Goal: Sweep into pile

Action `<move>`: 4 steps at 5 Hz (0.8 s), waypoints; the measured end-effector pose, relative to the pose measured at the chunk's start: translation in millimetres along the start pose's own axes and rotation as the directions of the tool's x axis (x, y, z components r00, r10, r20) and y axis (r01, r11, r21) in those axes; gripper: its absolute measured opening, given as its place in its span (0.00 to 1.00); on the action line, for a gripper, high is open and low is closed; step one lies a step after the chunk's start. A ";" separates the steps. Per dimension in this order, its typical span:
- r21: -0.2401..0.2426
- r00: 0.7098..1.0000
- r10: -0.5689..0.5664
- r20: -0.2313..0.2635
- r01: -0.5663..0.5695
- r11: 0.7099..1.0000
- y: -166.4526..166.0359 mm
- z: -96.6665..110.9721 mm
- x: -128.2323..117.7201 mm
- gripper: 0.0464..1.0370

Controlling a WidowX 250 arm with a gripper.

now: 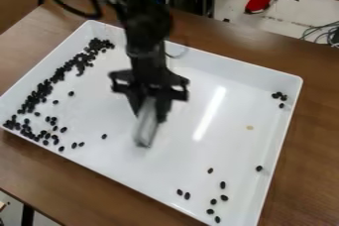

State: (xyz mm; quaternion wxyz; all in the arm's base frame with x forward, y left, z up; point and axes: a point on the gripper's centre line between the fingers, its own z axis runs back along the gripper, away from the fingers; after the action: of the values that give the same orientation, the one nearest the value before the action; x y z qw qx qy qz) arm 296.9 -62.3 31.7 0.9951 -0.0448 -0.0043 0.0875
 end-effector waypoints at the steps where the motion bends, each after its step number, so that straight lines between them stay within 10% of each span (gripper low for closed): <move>1: -0.011 0.999 -0.033 0.012 0.034 0.999 -45.0 -8.8 -21.6 0.32; 3: -0.018 0.997 -0.073 -0.019 0.073 0.997 -124.3 -38.6 -57.2 0.32; 4: -0.042 0.999 -0.012 -0.031 0.010 0.999 -108.5 -43.5 -50.6 0.32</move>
State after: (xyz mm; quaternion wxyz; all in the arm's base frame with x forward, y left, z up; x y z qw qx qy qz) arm 266.7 -181.4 -1.9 0.9944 -0.0669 0.0093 0.0812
